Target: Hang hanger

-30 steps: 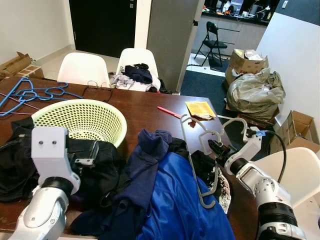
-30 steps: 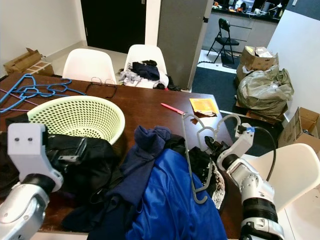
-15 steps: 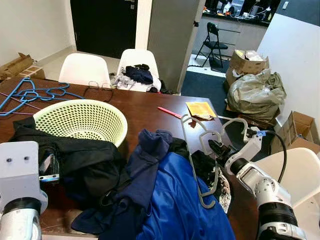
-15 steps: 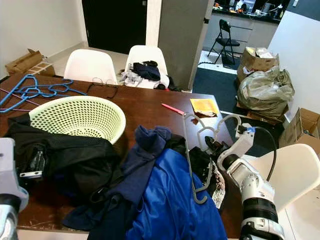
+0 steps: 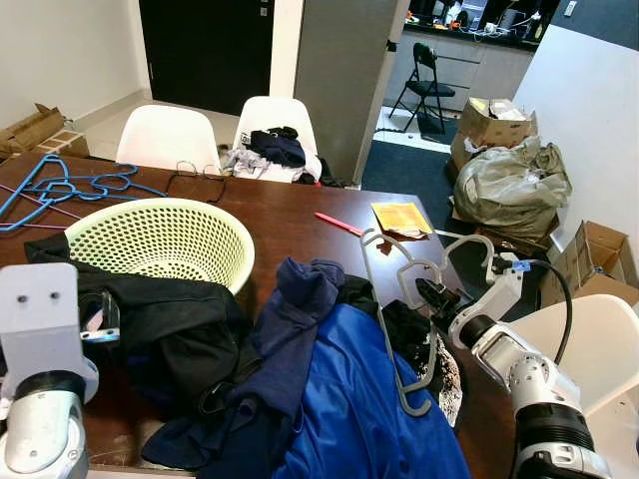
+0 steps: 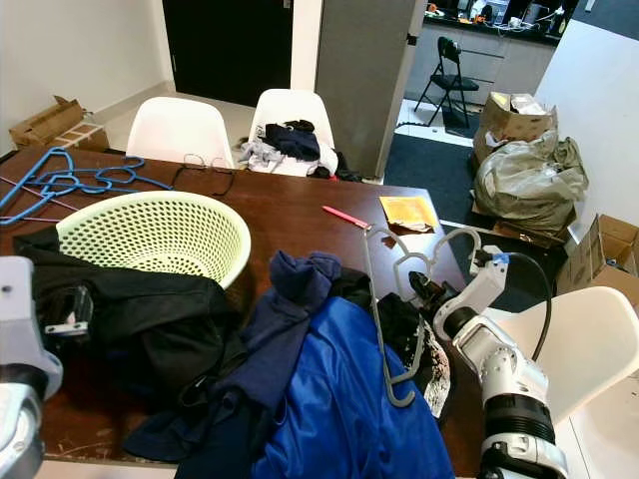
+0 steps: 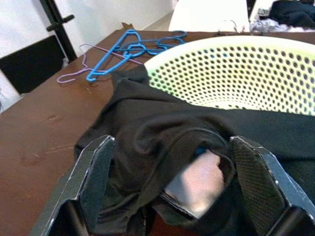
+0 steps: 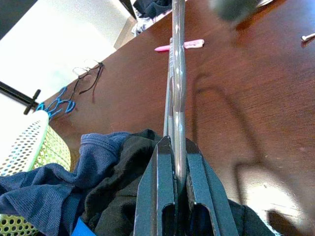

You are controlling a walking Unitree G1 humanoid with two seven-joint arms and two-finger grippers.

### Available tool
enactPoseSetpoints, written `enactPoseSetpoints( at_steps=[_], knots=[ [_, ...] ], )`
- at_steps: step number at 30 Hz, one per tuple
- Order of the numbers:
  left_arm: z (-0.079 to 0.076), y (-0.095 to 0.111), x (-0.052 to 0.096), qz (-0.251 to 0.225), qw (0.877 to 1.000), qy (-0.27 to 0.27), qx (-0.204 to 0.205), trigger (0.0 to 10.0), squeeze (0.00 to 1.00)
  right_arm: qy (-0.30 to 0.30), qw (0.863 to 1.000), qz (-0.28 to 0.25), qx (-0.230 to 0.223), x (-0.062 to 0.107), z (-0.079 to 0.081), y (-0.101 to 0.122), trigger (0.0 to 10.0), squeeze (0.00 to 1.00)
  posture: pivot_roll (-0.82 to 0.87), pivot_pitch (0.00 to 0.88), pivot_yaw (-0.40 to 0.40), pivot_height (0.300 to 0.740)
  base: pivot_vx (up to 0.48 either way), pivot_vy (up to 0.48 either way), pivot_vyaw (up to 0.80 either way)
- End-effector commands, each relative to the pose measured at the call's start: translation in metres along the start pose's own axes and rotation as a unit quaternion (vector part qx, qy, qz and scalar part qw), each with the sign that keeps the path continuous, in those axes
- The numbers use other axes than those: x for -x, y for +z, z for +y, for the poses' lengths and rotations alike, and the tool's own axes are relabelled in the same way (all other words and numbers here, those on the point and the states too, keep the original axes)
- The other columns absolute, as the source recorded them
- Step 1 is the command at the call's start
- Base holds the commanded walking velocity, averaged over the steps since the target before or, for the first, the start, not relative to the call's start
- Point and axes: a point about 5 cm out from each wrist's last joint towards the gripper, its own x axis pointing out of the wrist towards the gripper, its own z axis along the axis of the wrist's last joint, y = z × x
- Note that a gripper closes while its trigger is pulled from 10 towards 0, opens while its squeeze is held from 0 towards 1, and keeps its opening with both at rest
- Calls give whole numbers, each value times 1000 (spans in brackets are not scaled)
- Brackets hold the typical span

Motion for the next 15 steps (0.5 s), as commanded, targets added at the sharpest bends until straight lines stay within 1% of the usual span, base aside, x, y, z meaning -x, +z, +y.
enactPoseSetpoints(
  at_steps=[1, 4, 12, 15],
  knots=[
    [-4, -8, 1, 20, 1000, -8, 3, 10000, 0, -11, 1000, 7, 1, 3, -4, -1, 10000, 0, 141, 0, -126, 740, 0, 0, 0],
    [-6, -13, 2, 31, 999, -14, 7, 10000, 0, -11, 1000, 8, 2, 3, -4, -2, 10000, 0, 137, 0, -125, 740, 0, 0, 0],
    [-10, -15, -2, 29, 999, -32, 5, 10000, 0, -12, 1000, 8, 3, 3, -5, -2, 10000, 0, 137, 0, -126, 740, 0, 0, 0],
    [-12, -18, -6, 30, 999, -36, 4, 10000, 0, -12, 1000, 8, 3, 3, -5, -2, 10000, 0, 132, 0, -126, 740, 0, 0, 0]
  ],
)
